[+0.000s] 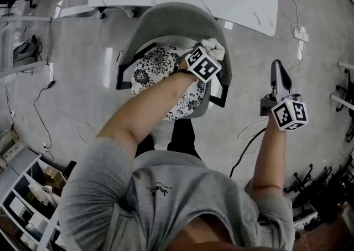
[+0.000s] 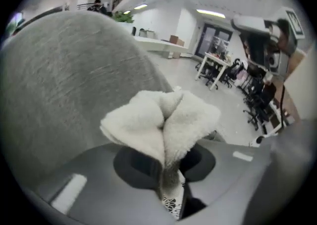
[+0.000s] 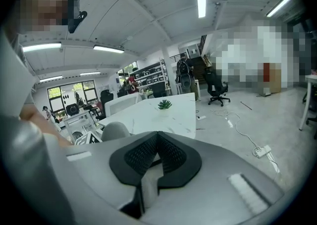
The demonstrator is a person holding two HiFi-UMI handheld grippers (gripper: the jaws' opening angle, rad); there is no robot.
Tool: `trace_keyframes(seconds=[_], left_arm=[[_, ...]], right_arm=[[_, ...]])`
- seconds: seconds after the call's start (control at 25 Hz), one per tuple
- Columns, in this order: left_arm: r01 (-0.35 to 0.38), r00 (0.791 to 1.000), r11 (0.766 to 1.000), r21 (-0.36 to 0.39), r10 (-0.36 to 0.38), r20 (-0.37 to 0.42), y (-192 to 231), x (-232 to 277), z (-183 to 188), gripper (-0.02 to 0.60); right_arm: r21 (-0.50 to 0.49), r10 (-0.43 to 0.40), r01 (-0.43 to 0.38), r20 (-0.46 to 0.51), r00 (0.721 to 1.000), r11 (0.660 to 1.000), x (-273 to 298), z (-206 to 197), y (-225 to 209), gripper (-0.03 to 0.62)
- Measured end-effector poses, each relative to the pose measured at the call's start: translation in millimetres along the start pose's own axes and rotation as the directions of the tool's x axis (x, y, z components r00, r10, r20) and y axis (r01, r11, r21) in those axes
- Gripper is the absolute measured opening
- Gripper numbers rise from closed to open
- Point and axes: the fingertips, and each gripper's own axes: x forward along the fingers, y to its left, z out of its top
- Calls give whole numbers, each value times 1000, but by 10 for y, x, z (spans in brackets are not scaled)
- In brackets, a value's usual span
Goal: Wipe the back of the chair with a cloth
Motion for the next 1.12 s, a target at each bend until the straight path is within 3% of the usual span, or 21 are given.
trace_keyframes(seconds=[0.08,0.16,0.28,0.36,0.56,0.84,0.92,1.12], left_arm=[[-25,999,992,-127,29,31,229,-191,-167,144],[-93,994,961,-260,105,30,592,-410,-476,144],[-138,988,864,-485,157,-1,1038,-664,-1082,144],[-178,978,796,-578,206,-17,1327,-854,-1420,144],[-272,944,671,-690,324,-57,1855,-1272,-1980,144],[-257,935,551,-794,349,-61,2090,-1340,-2224,144],[-247,938,534,-808,340,-61,2130,-1299,-2175,144],[-252,942,539,-804,328,-75,2192,-1104,-2041,144]], right_arm=[[-10,10,-10,-1,1000,1000,33,35,126,5],[-20,22,-22,-2,1000,1000,75,65,252,5],[-26,42,-42,-9,999,999,169,72,439,5],[-28,63,-63,-14,998,998,255,63,599,5],[-38,113,-114,-30,993,993,460,25,980,5],[-47,131,-132,-36,991,990,602,65,1157,5],[-50,124,-126,-36,992,991,592,78,1120,3],[-38,91,-93,-42,995,995,533,36,890,3]])
